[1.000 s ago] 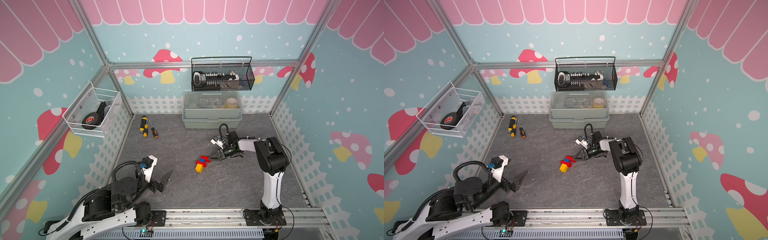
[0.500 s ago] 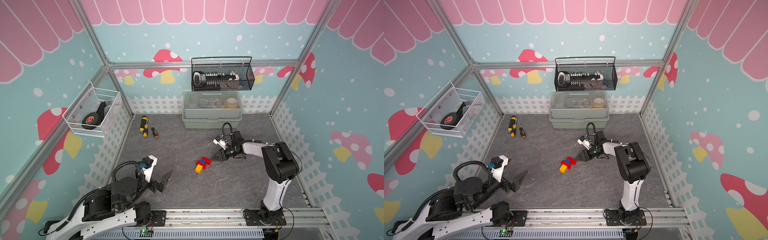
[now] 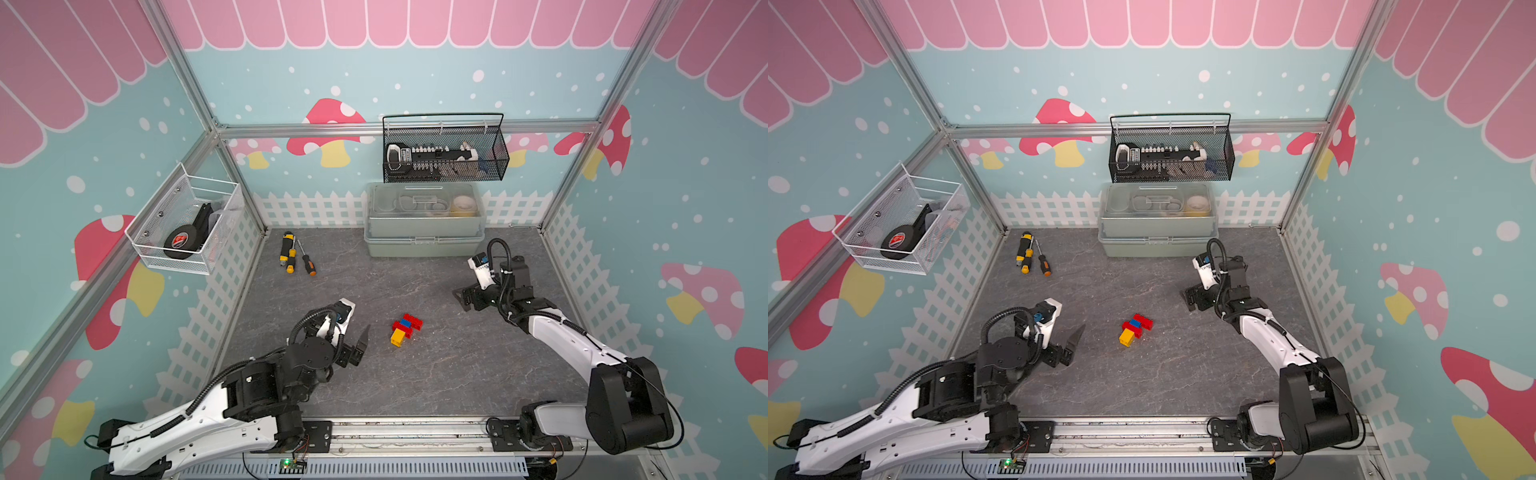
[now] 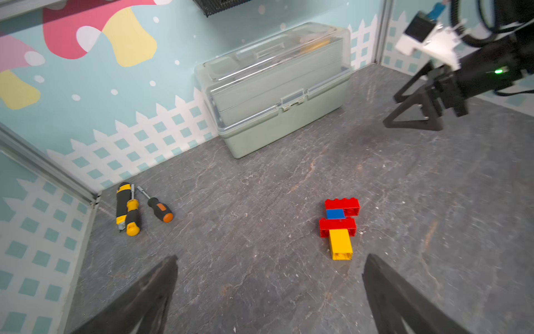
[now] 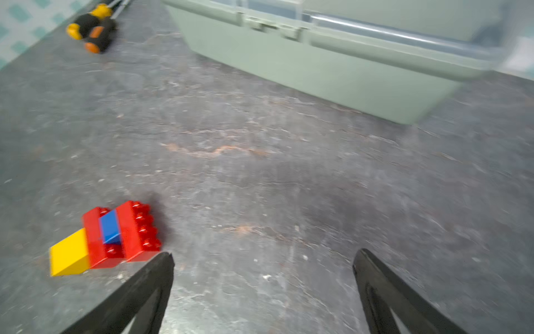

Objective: Assemble the letter f with lego
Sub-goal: Reset both arms

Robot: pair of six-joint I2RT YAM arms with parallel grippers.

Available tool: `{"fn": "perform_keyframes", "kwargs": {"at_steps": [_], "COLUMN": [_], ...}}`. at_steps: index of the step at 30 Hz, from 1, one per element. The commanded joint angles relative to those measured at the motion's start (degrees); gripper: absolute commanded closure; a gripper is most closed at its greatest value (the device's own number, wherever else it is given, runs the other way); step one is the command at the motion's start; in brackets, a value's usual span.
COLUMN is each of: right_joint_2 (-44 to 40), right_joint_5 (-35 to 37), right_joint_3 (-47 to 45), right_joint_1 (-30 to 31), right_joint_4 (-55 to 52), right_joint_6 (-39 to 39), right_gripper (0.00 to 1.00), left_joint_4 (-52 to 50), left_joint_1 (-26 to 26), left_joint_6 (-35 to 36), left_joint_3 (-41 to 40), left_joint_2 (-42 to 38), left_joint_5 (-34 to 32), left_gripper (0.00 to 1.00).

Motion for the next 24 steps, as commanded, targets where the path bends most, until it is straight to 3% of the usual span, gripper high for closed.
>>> {"fn": "perform_keyframes", "kwargs": {"at_steps": [1, 3, 6, 10, 13, 17, 20, 24], "right_joint_2": [-1.05, -1.35, -1.79, -1.28, -1.04, 0.10, 1.20, 5.50], "right_joint_5": [6.50, 6.64, 9.18, 11.03, 12.44, 15.61, 18.34, 16.59], "right_joint_3": [-5.91, -8.32, -9.23, -7.55, -10.80, -13.29, -17.97, -21.89], "right_joint_1": [-4.34, -7.16, -8.91, -10.00, -11.15, -12.61, -13.02, -13.72], "right_joint_4": [11.77, 15.22, 17.17, 15.19, 21.87, 26.82, 37.12, 45.96], "right_joint_6": [5.81, 7.69, 6.56, 4.06, 4.15, 3.17, 2.28, 2.23], "right_gripper": [0.01, 0.01, 0.01, 0.01, 0.01, 0.01, 0.01, 0.01], "left_joint_4": [16.27, 20.15, 25.97, 34.97, 50.09, 58.91, 66.30, 73.17], "left_joint_1": [9.58, 21.29, 34.15, 43.37, 50.14, 55.61, 59.32, 59.98], "left_joint_6": [3.30, 0.54, -2.91, -3.65, -4.31, -2.54, -3.74, -1.67], "left_joint_3": [-5.96, -10.85, -16.15, -19.25, -24.30, -25.79, -27.37, -26.75], "left_joint_2": [-3.77, -7.26, -6.68, 5.95, 14.61, 22.52, 27.88, 33.72], "left_joint_5": [-1.15, 7.12, 13.05, 15.45, 18.03, 19.81, 23.15, 24.52], "left_gripper": [0.01, 0.01, 0.01, 0.01, 0.01, 0.01, 0.01, 0.01]}}
